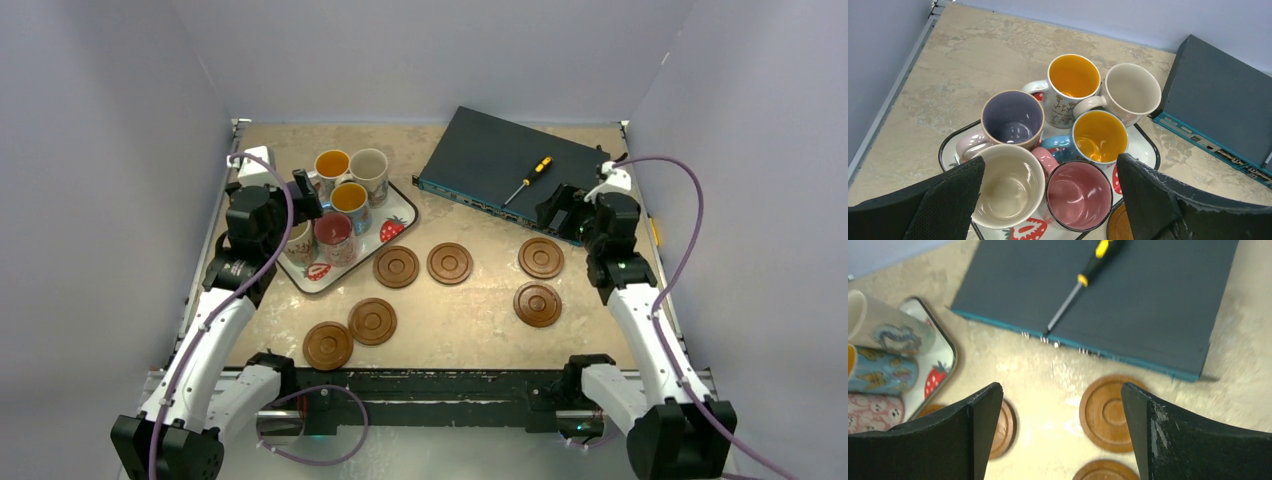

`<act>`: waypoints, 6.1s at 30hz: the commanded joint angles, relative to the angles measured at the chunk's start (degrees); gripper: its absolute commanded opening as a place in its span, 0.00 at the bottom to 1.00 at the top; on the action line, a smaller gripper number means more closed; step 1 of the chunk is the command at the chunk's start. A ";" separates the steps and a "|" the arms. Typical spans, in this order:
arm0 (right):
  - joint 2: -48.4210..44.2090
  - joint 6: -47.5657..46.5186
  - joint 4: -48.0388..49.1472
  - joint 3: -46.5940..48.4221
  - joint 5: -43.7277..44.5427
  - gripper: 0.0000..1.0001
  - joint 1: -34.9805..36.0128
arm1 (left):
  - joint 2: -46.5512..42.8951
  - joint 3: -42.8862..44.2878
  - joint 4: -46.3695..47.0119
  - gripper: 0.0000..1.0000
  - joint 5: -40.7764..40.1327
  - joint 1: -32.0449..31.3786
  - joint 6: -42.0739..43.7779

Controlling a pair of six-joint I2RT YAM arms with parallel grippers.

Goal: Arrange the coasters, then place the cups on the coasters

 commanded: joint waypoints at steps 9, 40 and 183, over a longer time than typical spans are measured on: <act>21.55 3.23 -5.56 3.05 12.38 0.89 12.93 | 0.39 1.27 1.30 0.99 2.89 0.17 0.66; 38.31 9.35 -6.83 4.03 27.25 0.67 15.05 | 4.27 0.97 1.07 0.98 1.31 -0.01 0.32; 40.15 20.24 0.69 0.46 14.65 0.70 16.03 | 6.77 1.38 0.26 0.99 0.68 -0.75 0.21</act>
